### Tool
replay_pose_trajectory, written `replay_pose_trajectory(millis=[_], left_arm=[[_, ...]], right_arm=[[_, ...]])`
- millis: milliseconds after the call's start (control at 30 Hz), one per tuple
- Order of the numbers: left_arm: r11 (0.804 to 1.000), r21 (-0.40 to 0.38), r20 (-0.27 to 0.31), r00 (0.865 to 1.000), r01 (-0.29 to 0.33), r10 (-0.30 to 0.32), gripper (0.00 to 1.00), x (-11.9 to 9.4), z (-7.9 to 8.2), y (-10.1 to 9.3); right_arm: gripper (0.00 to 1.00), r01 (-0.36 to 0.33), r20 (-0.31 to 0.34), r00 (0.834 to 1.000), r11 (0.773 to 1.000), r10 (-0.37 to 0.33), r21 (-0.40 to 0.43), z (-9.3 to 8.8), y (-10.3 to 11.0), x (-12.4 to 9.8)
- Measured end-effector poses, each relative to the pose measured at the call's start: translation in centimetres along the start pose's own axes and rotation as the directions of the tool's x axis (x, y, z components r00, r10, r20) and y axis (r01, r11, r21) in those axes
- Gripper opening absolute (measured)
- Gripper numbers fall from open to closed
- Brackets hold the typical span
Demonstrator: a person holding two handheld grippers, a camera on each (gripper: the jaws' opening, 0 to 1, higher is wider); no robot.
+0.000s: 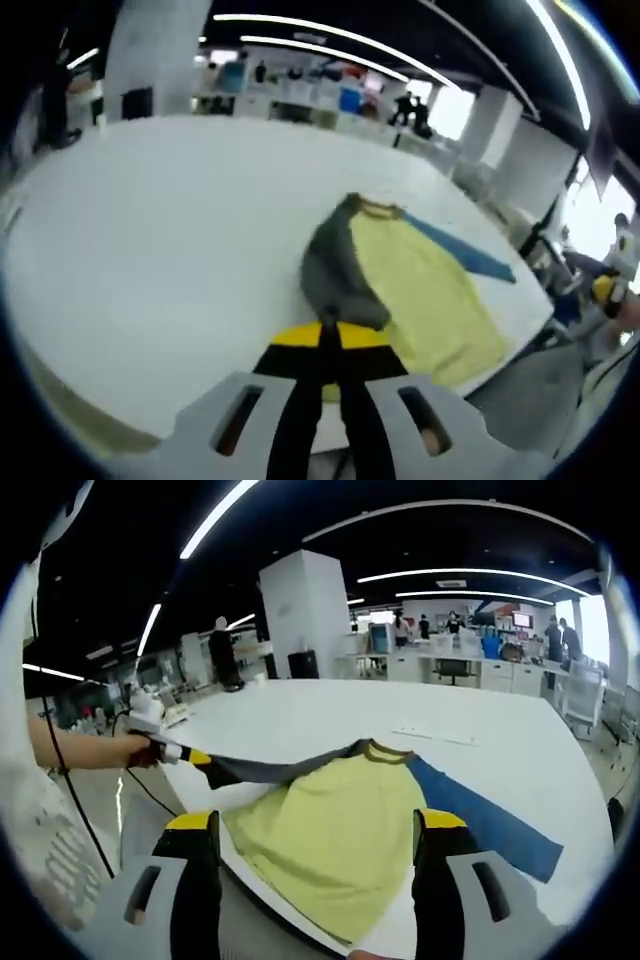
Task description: Fold the garment on the visible template until the final outline fits inside the template.
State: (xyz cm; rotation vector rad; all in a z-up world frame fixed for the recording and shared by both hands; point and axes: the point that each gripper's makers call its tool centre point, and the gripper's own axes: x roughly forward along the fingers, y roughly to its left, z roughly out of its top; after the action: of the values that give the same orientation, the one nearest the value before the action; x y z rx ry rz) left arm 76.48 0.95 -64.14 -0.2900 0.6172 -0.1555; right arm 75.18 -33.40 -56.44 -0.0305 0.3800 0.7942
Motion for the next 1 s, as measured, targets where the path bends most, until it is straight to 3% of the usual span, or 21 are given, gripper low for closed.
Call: replay_pose_trajectory(millis=[67,267,500,633,700,733,800,900,1000], left_arm=[[0.998,-0.059,0.027,1.0,0.002,0.0,0.0,0.0,0.8,0.5],[0.992,-0.122,0.08,0.997,0.015,-0.005,0.0,0.2,3.2,1.9],[0.971,-0.237,0.161,0.987,0.025,0.014,0.0,0.6,7.0,3.9],[0.959,-0.281,0.184,0.983,0.03,0.023,0.0,1.3,8.4,4.7],[0.924,-0.379,0.213,0.977,0.057,0.027,0.0,1.8,9.0,5.2],[0.893,-0.445,0.22,0.975,0.071,0.032,0.0,2.4,9.1,6.3],[0.869,-0.488,0.23,0.972,0.081,0.039,0.0,2.7,9.5,7.2],[0.857,-0.51,0.233,0.971,0.072,0.057,0.0,3.1,10.1,8.7],[0.805,-0.588,0.259,0.961,0.076,0.098,0.0,3.1,10.8,10.1]], right_arm=[[0.78,-0.003,-0.001,1.0,1.0,0.003,-0.001,0.0,0.1,0.1],[0.78,-0.004,-0.005,1.0,1.0,0.004,-0.001,-0.1,0.1,0.1],[0.78,0.005,-0.013,1.0,1.0,-0.005,0.006,-0.4,0.0,0.0],[0.78,0.006,-0.019,1.0,1.0,-0.006,0.009,-0.5,0.0,0.2],[0.78,0.006,-0.021,1.0,1.0,-0.006,0.009,-0.5,0.1,0.3],[0.78,0.006,-0.023,1.0,1.0,-0.006,0.01,-0.5,0.1,0.3],[0.78,0.007,-0.027,1.0,1.0,-0.007,0.011,-0.6,0.1,0.4],[0.78,0.009,-0.034,0.999,1.0,-0.009,0.011,-0.7,0.1,0.5],[0.78,0.014,-0.039,0.999,1.0,-0.014,0.015,-0.8,0.0,0.5]])
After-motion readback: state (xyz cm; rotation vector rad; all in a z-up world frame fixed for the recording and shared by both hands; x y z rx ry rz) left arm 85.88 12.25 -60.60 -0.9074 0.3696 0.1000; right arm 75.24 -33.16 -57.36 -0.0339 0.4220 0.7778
